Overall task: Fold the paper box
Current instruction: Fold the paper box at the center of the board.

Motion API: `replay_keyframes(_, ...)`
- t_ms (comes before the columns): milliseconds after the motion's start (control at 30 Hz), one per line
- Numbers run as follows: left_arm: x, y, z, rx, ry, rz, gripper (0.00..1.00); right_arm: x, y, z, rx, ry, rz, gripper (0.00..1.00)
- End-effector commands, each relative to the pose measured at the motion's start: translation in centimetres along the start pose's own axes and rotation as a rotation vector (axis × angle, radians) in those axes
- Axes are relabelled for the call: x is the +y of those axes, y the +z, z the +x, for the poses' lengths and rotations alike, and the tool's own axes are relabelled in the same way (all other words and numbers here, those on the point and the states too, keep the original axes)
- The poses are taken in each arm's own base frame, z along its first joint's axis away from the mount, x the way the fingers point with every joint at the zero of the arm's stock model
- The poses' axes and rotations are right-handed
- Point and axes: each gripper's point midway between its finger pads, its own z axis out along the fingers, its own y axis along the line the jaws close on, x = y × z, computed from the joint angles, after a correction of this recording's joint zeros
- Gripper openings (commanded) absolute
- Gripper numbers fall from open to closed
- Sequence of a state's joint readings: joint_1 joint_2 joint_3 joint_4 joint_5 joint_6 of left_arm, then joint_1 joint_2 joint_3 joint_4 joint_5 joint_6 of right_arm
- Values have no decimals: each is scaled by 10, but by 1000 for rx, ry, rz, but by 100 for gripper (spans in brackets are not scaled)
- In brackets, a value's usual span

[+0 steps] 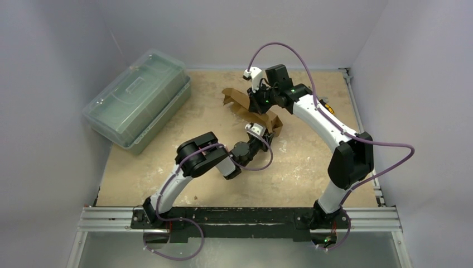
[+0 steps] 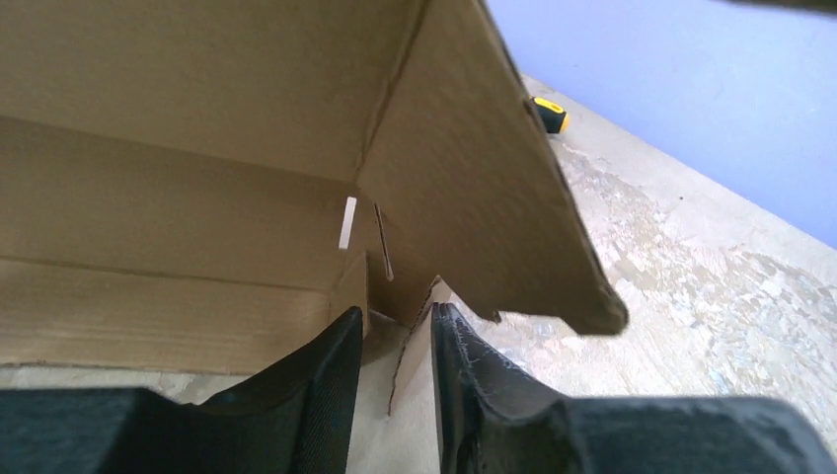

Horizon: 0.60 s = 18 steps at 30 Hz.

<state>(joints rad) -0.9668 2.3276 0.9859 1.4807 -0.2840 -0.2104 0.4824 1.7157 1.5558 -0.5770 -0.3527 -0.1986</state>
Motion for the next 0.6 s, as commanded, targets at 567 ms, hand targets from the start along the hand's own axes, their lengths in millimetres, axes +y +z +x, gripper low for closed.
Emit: replay_keyframes(567,18,-27,-26,-26,-74,74,0,3,-18,-7,-7,-68,-30,0)
